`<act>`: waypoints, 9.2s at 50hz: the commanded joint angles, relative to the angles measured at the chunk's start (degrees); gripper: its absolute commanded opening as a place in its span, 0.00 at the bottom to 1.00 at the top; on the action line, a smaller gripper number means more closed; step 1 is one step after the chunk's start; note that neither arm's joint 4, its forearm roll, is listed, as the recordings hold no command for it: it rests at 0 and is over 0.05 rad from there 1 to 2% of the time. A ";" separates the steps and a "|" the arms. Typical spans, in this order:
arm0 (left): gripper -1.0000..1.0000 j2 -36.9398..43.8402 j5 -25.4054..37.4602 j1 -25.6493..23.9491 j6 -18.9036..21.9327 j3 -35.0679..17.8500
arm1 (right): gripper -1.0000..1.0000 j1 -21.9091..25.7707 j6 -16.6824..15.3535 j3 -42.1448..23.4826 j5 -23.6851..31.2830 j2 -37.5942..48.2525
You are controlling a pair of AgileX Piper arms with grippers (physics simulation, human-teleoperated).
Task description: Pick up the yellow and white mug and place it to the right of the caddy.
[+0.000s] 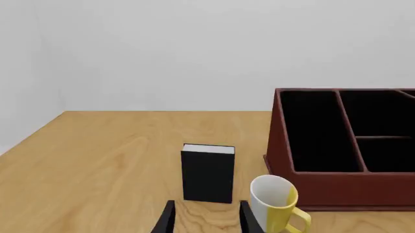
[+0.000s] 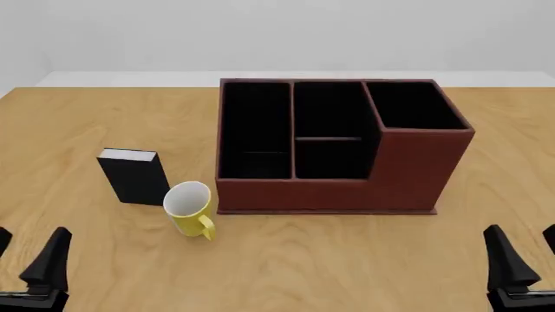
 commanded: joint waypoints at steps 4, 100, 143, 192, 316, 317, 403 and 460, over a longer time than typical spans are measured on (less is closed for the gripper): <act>1.00 0.29 -0.07 0.00 0.00 -0.17 | 1.00 -1.24 -3.11 0.09 -3.52 4.33; 1.00 0.29 -0.07 0.00 0.00 -0.17 | 1.00 38.56 -7.09 0.13 -61.79 72.86; 1.00 0.29 -0.07 0.00 0.00 -0.17 | 1.00 45.95 -6.42 -2.48 -66.04 77.84; 1.00 0.29 -0.07 0.00 0.00 -0.17 | 1.00 51.53 -6.68 -13.25 -63.07 86.87; 1.00 0.29 -0.07 0.00 0.00 -0.17 | 1.00 54.62 -9.75 -34.53 -58.48 108.17; 1.00 0.29 -0.07 0.00 0.00 -0.17 | 1.00 54.59 -10.01 -34.69 -58.36 108.22; 1.00 0.29 -0.07 0.00 0.00 -0.17 | 1.00 53.59 -9.25 -43.79 -54.14 114.66; 1.00 0.29 -0.07 0.00 0.00 -0.17 | 1.00 54.78 -8.70 -50.15 -51.63 119.67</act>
